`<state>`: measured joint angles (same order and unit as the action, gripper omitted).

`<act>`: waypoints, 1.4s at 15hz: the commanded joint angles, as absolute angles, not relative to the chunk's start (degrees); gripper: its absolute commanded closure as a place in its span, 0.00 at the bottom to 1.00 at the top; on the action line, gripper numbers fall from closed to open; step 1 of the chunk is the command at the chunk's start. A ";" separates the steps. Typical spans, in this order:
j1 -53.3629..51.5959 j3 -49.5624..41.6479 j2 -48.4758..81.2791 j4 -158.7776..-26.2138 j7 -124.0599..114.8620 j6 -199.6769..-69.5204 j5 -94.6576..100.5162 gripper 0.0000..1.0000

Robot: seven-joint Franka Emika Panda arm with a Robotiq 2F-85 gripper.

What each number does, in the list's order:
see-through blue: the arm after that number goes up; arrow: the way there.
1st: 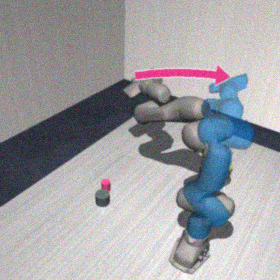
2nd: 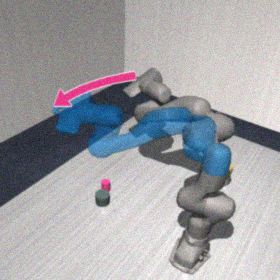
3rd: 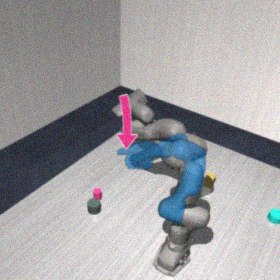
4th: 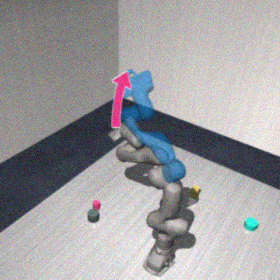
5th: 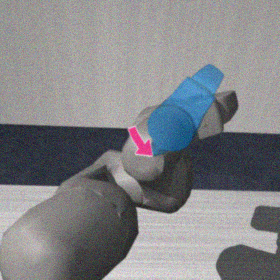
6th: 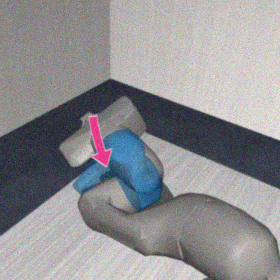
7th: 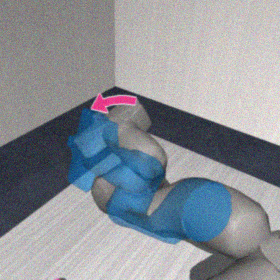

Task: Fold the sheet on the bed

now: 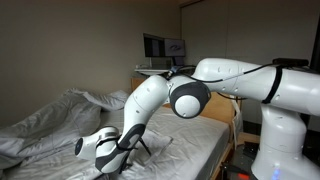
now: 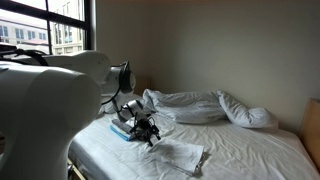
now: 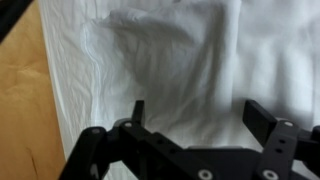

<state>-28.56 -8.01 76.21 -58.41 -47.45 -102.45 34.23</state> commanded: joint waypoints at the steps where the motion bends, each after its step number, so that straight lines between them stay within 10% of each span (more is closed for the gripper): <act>1: -28.56 -8.02 76.21 -58.41 -47.45 -102.45 34.23 0.00; 20: -28.64 -11.72 83.01 -51.20 -47.97 -103.43 35.56 0.00; 21: -28.87 -12.14 83.34 -50.77 -47.96 -102.94 35.69 0.25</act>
